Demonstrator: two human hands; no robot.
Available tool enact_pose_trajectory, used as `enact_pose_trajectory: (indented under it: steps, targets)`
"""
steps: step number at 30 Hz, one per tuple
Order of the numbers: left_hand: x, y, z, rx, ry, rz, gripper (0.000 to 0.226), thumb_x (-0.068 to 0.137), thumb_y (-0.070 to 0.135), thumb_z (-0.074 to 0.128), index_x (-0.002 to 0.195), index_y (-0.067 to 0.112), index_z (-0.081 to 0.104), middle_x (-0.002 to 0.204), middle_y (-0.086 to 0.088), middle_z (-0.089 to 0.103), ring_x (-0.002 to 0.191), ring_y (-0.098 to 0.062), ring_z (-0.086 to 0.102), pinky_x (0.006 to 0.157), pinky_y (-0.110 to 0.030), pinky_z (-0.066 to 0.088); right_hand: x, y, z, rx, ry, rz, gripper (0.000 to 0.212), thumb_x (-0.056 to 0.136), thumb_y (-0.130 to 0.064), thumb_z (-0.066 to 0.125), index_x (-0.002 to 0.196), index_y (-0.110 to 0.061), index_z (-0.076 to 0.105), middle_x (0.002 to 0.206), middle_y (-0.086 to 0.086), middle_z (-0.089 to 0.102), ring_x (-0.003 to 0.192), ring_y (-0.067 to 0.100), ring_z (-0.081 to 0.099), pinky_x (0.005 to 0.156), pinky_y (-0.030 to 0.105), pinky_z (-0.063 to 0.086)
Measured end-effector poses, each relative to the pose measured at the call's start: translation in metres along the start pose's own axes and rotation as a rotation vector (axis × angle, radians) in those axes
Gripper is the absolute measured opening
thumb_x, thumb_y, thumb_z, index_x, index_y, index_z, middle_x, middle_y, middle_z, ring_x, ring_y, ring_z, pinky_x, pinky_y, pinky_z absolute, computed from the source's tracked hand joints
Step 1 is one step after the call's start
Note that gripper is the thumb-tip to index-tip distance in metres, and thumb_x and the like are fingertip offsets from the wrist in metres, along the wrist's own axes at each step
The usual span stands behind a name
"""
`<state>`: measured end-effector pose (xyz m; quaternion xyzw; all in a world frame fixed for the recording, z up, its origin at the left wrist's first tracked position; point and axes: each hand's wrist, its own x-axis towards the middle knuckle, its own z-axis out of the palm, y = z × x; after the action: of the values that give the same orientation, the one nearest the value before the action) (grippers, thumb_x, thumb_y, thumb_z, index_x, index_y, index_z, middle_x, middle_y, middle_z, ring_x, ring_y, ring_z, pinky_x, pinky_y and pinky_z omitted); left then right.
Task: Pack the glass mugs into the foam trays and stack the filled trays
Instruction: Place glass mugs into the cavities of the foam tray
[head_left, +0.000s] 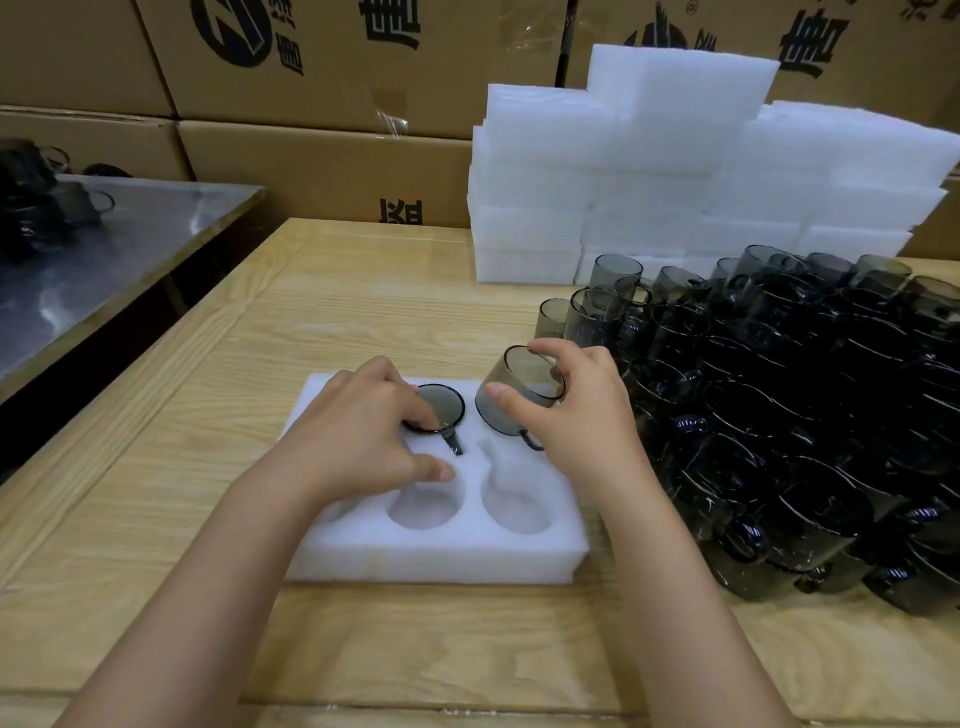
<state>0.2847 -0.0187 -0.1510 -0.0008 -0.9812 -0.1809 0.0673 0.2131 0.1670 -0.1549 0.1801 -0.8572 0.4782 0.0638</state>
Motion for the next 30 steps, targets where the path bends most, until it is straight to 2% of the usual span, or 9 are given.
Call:
enact_pose_trajectory:
  steps: [7,15,17,20,22,24,26,28,30]
  targets:
    - [-0.001,0.005,-0.002,0.006,-0.011,-0.040,0.037,0.062,0.052,0.080,0.095,0.038,0.072,0.099,0.013,0.040,0.118,-0.011,0.044,0.088,-0.024,0.030,-0.003,-0.002,-0.001,-0.077,-0.059,-0.088,0.062,0.075,-0.037,0.075,0.131,-0.025,0.051,0.111,-0.004,0.037,0.112,0.016,0.040,0.100,0.031,0.037]
    - [-0.002,0.010,-0.005,0.058,-0.014,-0.011,0.037,0.067,0.050,0.078,0.099,0.031,0.072,0.089,0.023,0.038,0.116,-0.006,0.042,0.077,-0.023,0.026,-0.001,-0.002,0.006,-0.386,-0.163,-0.086,0.061,0.080,-0.044,0.068,0.134,-0.023,0.048,0.107,-0.002,0.029,0.112,0.020,0.030,0.098,0.029,0.030]
    - [-0.002,0.009,-0.004,0.051,-0.016,-0.015,0.036,0.067,0.050,0.078,0.098,0.032,0.072,0.089,0.023,0.036,0.116,-0.006,0.042,0.076,-0.022,0.025,-0.002,-0.001,0.007,-0.375,-0.173,-0.068,0.061,0.082,-0.045,0.066,0.136,-0.024,0.047,0.109,-0.001,0.030,0.111,0.020,0.028,0.099,0.028,0.028]
    - [-0.002,0.008,-0.002,0.029,-0.014,-0.020,0.036,0.066,0.050,0.078,0.098,0.034,0.072,0.090,0.022,0.034,0.117,-0.006,0.043,0.079,-0.023,0.027,-0.007,0.004,0.007,-0.397,-0.210,-0.108,0.066,0.086,-0.051,0.057,0.141,-0.019,0.037,0.124,0.002,0.030,0.122,0.021,0.022,0.104,0.028,0.024]
    - [-0.002,0.007,-0.001,0.026,-0.009,-0.009,0.040,0.066,0.049,0.078,0.103,0.034,0.070,0.092,0.022,0.038,0.115,-0.007,0.042,0.085,-0.024,0.030,-0.011,0.006,0.008,-0.347,-0.330,-0.095,0.079,0.088,-0.058,0.046,0.149,-0.016,0.017,0.150,0.000,0.011,0.141,0.015,0.001,0.114,0.029,0.010]
    - [-0.002,0.008,0.000,0.049,0.021,0.033,0.049,0.067,0.048,0.075,0.113,0.035,0.062,0.099,0.020,0.048,0.110,-0.007,0.040,0.094,-0.025,0.028,-0.014,0.007,0.009,-0.312,-0.426,-0.072,0.083,0.090,-0.061,0.034,0.151,-0.016,0.000,0.157,-0.007,-0.015,0.141,0.005,-0.019,0.111,0.025,-0.007]
    - [-0.005,0.014,0.001,0.044,0.067,0.106,0.064,0.065,0.045,0.063,0.127,0.036,0.050,0.118,0.020,0.048,0.119,-0.007,0.035,0.105,-0.026,0.019,-0.014,0.008,0.008,-0.402,-0.447,-0.096,0.077,0.094,-0.057,0.024,0.150,-0.013,-0.006,0.156,-0.004,-0.022,0.139,0.005,-0.024,0.109,0.024,-0.013]
    - [-0.006,0.023,0.003,-0.020,0.012,0.189,0.082,0.064,0.036,0.048,0.144,0.036,0.031,0.150,0.017,0.027,0.138,-0.002,0.015,0.116,-0.029,0.004,-0.012,0.008,0.008,-0.512,-0.452,-0.115,0.072,0.097,-0.052,0.020,0.149,-0.011,-0.008,0.155,-0.001,-0.023,0.140,0.009,-0.025,0.109,0.026,-0.014]
    - [-0.005,0.032,0.007,-0.016,-0.124,0.237,0.086,0.067,0.033,0.035,0.151,0.032,0.012,0.159,0.017,0.003,0.142,0.007,-0.003,0.117,-0.024,-0.009,-0.012,0.006,0.009,-0.593,-0.470,-0.111,0.072,0.097,-0.052,0.021,0.149,-0.011,-0.009,0.155,-0.001,-0.025,0.140,0.010,-0.025,0.111,0.029,-0.014]
